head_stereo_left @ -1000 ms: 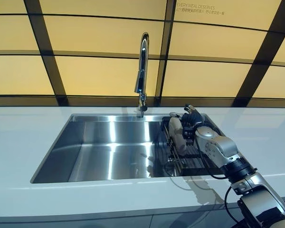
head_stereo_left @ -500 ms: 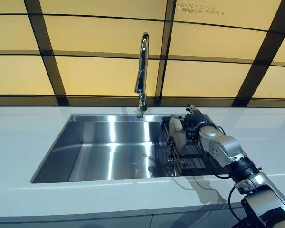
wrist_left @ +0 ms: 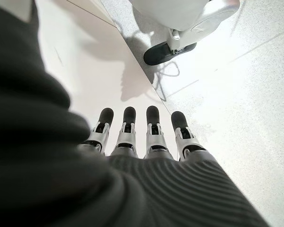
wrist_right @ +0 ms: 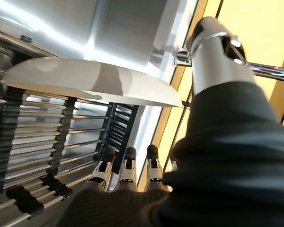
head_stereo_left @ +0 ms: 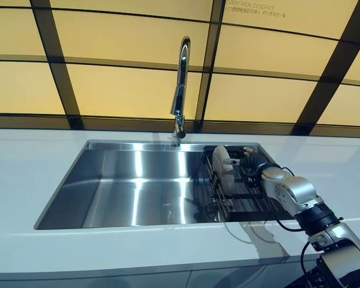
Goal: Take plates into dishwasher
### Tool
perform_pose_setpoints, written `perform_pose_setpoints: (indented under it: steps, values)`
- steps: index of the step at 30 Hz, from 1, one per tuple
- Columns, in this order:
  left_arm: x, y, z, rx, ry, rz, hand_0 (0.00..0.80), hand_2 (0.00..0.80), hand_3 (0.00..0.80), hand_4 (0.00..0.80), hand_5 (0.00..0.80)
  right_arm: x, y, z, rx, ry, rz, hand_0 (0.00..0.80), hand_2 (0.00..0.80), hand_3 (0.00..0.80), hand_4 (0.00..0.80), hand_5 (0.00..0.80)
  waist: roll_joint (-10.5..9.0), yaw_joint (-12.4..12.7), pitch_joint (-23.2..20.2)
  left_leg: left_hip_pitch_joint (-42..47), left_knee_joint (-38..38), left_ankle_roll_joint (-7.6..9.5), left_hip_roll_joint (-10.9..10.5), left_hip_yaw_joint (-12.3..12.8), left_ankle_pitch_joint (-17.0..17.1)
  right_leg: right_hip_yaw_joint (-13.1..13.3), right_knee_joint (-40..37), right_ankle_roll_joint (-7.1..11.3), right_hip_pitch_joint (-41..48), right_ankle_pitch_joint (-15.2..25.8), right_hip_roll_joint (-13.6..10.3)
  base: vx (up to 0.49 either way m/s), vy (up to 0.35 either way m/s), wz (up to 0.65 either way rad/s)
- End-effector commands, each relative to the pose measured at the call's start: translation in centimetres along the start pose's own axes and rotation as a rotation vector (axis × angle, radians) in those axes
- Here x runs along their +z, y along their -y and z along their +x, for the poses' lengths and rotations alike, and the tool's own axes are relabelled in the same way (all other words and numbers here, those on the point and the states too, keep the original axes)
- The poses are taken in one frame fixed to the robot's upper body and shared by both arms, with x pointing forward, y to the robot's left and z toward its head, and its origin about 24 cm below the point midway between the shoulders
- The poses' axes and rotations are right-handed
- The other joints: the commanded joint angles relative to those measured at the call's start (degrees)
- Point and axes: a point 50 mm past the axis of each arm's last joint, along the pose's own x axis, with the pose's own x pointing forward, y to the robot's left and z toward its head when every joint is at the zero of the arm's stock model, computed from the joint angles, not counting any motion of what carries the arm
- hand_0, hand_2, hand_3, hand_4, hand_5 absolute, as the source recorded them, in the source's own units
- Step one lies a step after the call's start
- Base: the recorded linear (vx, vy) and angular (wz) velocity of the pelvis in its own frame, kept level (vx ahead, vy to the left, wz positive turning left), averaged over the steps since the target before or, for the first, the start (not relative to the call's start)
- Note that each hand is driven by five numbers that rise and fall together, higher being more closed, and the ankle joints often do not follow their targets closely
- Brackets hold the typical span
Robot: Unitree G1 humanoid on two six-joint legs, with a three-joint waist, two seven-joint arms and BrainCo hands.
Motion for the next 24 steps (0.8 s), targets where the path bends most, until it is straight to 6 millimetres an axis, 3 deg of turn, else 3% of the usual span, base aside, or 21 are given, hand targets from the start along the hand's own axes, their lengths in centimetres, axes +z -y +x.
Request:
perform_pose_setpoints:
  steps: [1,24]
  values:
    - [1.1,-2.2,0.2,0.061,0.027,0.011,0.0,0.0,0.0,0.0,0.0,1.6,1.7,-0.6,-0.039,0.066,-0.063,0.0,0.0,0.0,0.0,0.0,-1.14,0.3,-0.5,4.3,1.1,3.6,-4.0,5.8,-8.8,1.5,9.4,-0.05,-4.9,-4.3,1.5,0.0,0.0,0.0]
    - [1.0,-2.5,0.1,0.07,0.026,0.013,0.0,0.0,0.0,0.0,0.0,0.2,0.3,-0.9,0.037,0.024,-0.042,0.0,0.0,0.0,0.0,0.0,-1.77,0.2,0.1,3.8,1.3,3.74,-3.9,6.3,-8.9,1.9,9.3,0.31,-5.5,-3.9,1.7,0.0,0.0,0.0]
